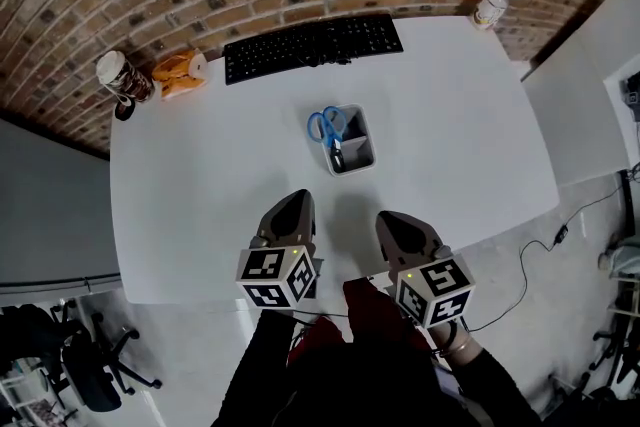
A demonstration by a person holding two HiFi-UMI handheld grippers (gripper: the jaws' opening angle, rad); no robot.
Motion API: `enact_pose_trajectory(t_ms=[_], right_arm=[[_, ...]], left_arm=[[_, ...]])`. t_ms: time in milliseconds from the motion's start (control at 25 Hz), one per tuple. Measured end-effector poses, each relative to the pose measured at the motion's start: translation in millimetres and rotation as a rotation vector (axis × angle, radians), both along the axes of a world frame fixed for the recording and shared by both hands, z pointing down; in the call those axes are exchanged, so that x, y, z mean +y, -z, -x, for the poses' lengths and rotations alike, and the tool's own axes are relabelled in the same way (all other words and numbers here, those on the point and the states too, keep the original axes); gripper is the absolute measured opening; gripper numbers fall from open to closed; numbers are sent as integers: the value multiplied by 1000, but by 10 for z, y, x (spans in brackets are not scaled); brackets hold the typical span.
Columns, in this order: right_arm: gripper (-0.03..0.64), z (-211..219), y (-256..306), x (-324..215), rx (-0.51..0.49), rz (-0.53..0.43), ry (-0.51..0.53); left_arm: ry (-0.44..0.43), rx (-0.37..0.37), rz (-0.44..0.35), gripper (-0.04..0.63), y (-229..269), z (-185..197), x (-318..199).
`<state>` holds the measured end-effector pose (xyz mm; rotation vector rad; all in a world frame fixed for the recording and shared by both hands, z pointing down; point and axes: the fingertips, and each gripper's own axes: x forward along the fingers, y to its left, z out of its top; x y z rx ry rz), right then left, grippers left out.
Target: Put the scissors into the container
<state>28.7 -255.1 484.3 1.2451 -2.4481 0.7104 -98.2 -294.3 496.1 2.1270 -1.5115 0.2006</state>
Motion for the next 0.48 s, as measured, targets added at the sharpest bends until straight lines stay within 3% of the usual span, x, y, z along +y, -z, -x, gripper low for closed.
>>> enact_pose_trajectory(t_ms=[480], right_arm=[[9, 94, 123, 374, 30, -48, -28]], left_arm=[[-5, -24, 5, 3, 49, 195, 535]])
